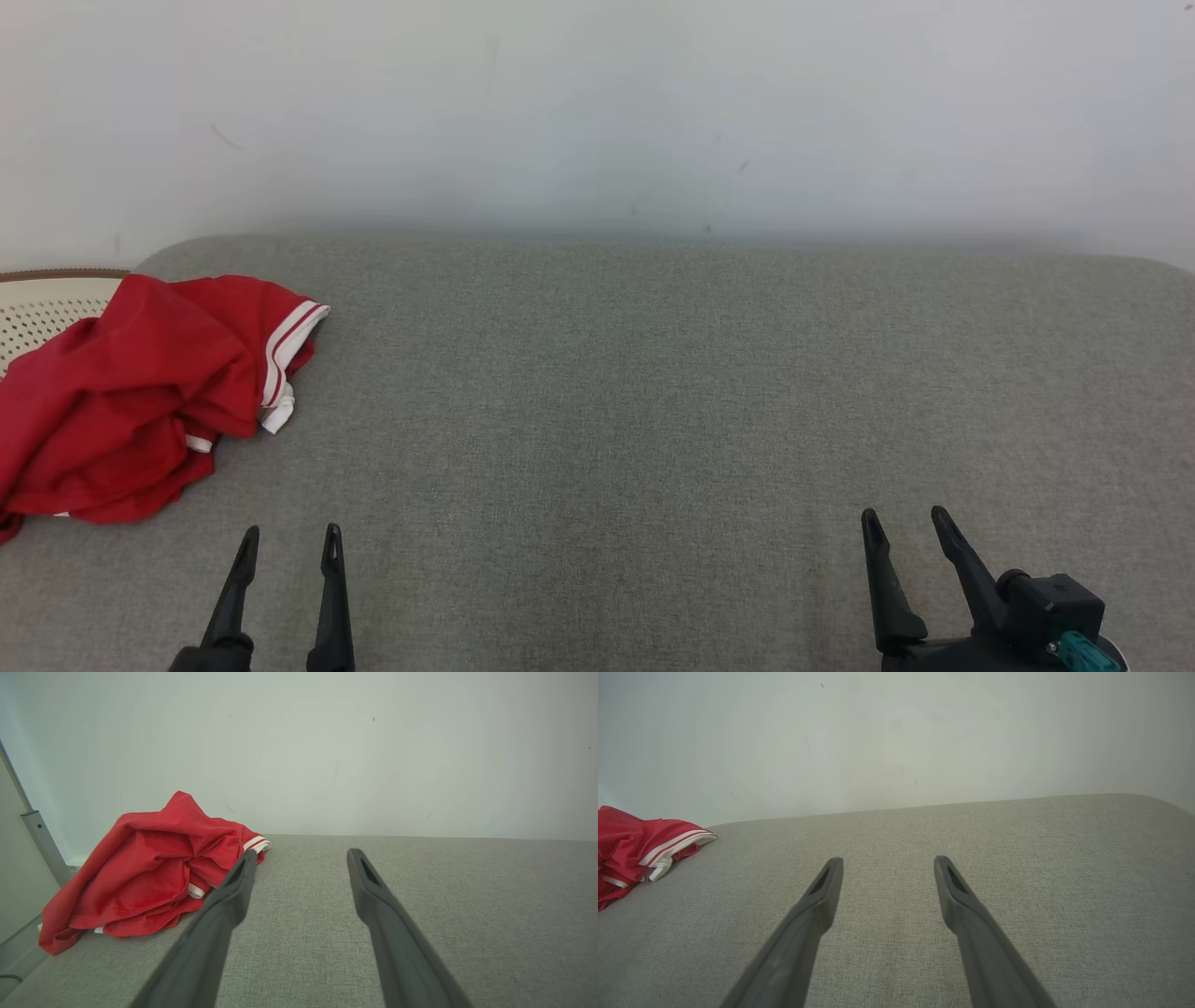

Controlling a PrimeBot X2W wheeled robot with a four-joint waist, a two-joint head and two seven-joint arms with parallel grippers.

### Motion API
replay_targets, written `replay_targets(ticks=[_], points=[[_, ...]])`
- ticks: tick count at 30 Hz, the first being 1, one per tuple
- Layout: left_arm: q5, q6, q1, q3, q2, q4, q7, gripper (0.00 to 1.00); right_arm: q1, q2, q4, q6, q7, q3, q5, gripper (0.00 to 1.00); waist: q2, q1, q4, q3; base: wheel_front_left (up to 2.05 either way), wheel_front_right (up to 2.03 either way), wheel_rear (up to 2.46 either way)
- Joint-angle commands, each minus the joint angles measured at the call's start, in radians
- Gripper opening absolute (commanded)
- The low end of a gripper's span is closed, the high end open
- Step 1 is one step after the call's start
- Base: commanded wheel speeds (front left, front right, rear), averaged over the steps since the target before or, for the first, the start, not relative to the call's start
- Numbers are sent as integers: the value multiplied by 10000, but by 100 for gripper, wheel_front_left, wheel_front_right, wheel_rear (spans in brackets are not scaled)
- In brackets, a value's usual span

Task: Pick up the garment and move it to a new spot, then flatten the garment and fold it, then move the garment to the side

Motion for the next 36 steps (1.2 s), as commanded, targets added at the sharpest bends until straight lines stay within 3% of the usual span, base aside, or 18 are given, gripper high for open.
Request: replay_targets(ticks=[1, 22, 29, 36], points=[[252, 52, 161, 26, 50, -78, -98, 100, 86, 28, -41, 7, -81, 43, -190, 100, -1, 0, 1, 3, 0, 0, 0], [40, -125, 90, 164, -13, -30, -96, 100, 86, 53, 23, 7, -98, -27, 462, 100, -1, 0, 150, 67, 0, 0, 0], [-44, -103, 40, 226, -15, 34, -96, 100, 101, 52, 56, 7, -79, 21, 506, 100, -1, 0, 606, 103, 0, 0, 0], [-97, -77, -74, 287, 25, 147, -96, 100, 88, 53, 103, 7, -69, 58, 324, 100, -1, 0, 1534, 150, 0, 0, 0]])
